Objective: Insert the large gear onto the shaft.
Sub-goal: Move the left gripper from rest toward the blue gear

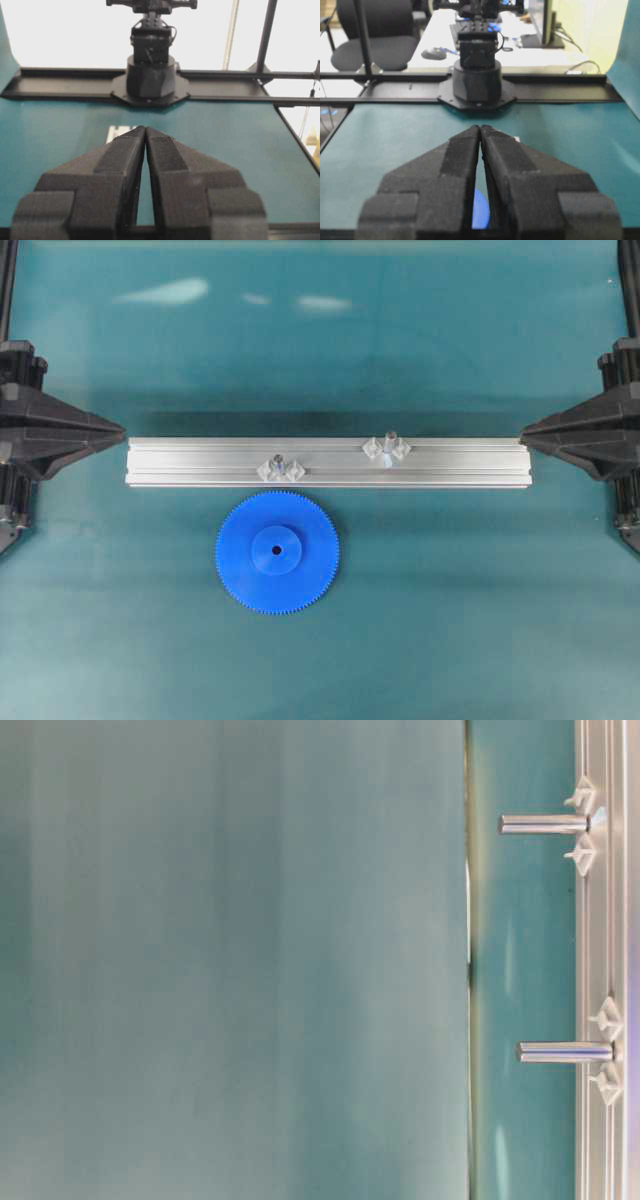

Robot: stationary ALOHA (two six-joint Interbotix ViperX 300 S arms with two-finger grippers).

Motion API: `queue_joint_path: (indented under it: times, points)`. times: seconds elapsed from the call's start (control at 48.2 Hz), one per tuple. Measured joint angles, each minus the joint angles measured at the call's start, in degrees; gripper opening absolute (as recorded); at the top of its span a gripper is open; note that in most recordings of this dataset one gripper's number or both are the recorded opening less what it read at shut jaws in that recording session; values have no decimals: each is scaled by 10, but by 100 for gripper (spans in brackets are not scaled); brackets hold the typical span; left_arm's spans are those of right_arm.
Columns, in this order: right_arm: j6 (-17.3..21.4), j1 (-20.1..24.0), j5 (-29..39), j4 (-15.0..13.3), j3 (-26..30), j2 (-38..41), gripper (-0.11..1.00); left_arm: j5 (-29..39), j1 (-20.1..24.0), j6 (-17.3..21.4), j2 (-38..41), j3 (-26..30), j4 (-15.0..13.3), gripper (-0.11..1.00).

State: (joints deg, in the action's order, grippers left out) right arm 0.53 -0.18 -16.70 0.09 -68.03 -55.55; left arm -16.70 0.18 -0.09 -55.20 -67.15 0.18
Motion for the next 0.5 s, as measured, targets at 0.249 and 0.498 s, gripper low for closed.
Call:
queue_joint_path:
  times: [0.249,0.498]
  points:
    - [16,-12,72,25,2,7,9,16,-3,-51,11,-4,6,0]
    - [30,-13,145,26,24,24,9,124,-19,-47,44,36,7,0]
